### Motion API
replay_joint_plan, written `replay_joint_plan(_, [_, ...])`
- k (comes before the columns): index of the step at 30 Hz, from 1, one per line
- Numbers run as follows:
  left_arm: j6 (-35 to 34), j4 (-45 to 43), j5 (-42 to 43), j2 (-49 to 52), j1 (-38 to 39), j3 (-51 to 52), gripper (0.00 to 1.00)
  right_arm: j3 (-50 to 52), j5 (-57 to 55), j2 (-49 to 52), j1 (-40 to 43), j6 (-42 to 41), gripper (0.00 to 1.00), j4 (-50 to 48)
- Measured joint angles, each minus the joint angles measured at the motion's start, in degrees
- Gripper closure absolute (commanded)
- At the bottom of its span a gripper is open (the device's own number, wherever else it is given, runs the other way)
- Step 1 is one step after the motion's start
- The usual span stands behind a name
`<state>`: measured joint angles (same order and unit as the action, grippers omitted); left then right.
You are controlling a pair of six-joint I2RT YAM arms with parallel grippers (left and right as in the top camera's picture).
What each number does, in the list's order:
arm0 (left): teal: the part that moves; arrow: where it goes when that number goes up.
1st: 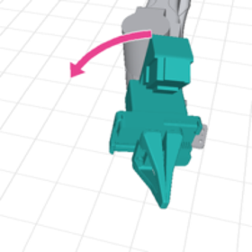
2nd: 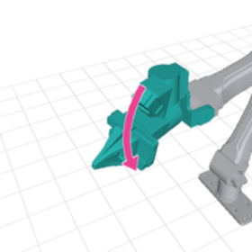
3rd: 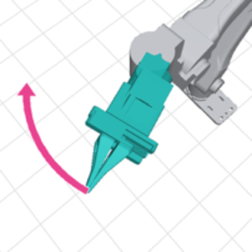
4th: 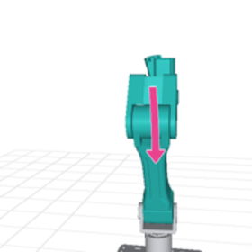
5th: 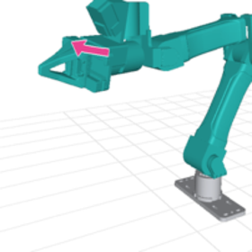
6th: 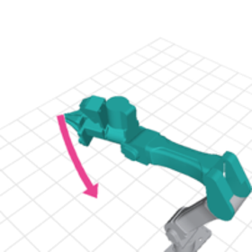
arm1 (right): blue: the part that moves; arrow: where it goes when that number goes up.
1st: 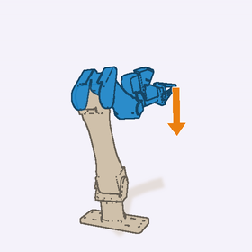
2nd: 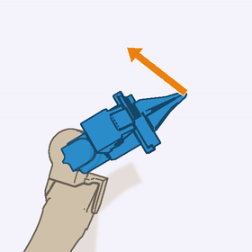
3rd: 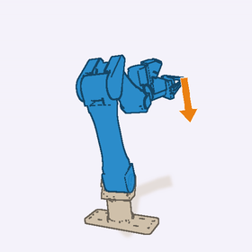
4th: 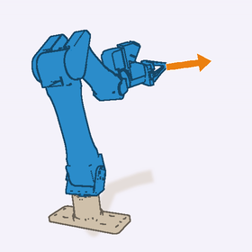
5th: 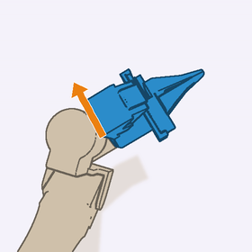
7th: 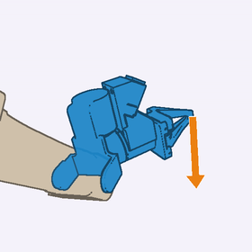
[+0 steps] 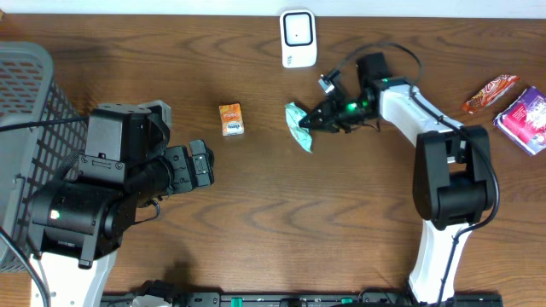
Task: Scan the item barcode
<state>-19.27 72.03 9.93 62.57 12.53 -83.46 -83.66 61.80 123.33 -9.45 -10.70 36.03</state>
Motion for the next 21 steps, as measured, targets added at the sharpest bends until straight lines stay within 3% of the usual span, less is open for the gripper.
replay_joint_plan(7, [0.0,0.0,0.0,0.0,0.0,0.0,0.02,8.0,19.0,0.0,5.2,2.0,0.99,-7.2])
replay_joint_plan(21, [0.0,0.0,0.0,0.0,0.0,0.0,0.02,9.4,22.2,0.0,6.8,2.0,0.99,-8.3])
